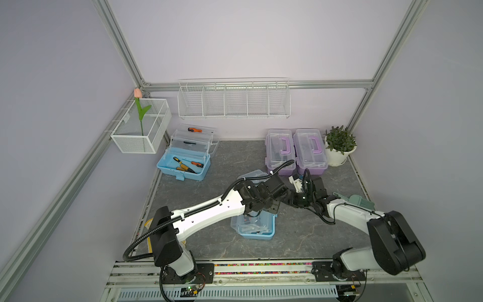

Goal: Close toolboxes
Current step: Close the toolbox lid.

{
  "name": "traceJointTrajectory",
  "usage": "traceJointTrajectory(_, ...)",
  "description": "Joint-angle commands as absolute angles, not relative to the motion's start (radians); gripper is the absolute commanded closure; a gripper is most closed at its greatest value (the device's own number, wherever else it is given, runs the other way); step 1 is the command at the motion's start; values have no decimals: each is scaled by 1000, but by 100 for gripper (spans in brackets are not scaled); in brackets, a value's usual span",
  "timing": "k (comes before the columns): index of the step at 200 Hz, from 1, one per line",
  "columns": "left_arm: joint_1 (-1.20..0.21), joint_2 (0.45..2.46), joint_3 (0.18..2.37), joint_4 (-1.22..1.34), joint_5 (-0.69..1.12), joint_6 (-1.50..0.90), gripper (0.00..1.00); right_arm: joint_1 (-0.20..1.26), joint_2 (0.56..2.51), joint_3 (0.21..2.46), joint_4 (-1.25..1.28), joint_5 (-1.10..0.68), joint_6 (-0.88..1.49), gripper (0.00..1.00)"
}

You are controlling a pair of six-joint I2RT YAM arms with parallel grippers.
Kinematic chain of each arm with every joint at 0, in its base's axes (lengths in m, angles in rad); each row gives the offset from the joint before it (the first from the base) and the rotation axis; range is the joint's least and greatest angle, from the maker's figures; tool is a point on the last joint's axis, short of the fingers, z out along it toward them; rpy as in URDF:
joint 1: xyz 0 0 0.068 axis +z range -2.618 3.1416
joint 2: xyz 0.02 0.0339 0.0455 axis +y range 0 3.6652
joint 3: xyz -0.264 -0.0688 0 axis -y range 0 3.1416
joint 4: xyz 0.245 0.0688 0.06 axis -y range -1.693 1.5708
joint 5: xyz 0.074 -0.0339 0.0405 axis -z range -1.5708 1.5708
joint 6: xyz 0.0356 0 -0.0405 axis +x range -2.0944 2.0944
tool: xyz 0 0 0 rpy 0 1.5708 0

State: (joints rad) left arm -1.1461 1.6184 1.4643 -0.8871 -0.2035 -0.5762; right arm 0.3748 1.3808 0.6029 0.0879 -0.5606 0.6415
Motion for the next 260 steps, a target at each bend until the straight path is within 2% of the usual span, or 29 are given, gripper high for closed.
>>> traceJointTrajectory(1, -1148, 1651, 1476, -929, -202, -601, 63, 361, 1294, 612, -111, -409, 555, 51)
traceJointTrajectory(50, -1157, 1690, 1473, -896, -182, -601, 63, 311, 1122, 607, -286, -353, 494, 50)
traceJointTrajectory(90, -1163, 1718, 1507, -902, -175, -590, 63, 311, 1111, 607, -302, -364, 496, 50)
traceJointTrajectory(131, -1163, 1699, 1569, -1021, -291, -605, 62, 311, 1116, 607, -312, -377, 489, 50)
traceJointTrajectory(140, -1161, 1691, 1576, -1054, -331, -607, 56, 311, 1112, 607, -320, -377, 488, 50)
traceJointTrajectory(165, -1130, 1639, 1545, -1091, -374, -593, 27, 311, 1104, 611, -346, -383, 479, 48)
traceJointTrajectory(185, -1075, 1590, 1469, -1046, -356, -574, 12, 311, 1101, 609, -364, -401, 474, 44)
traceJointTrajectory(225, -1005, 1571, 1357, -979, -331, -558, 1, 311, 1090, 603, -408, -406, 458, 43)
traceJointTrajectory(260, -972, 1574, 1304, -976, -341, -581, 1, 311, 1082, 615, -439, -432, 448, 41)
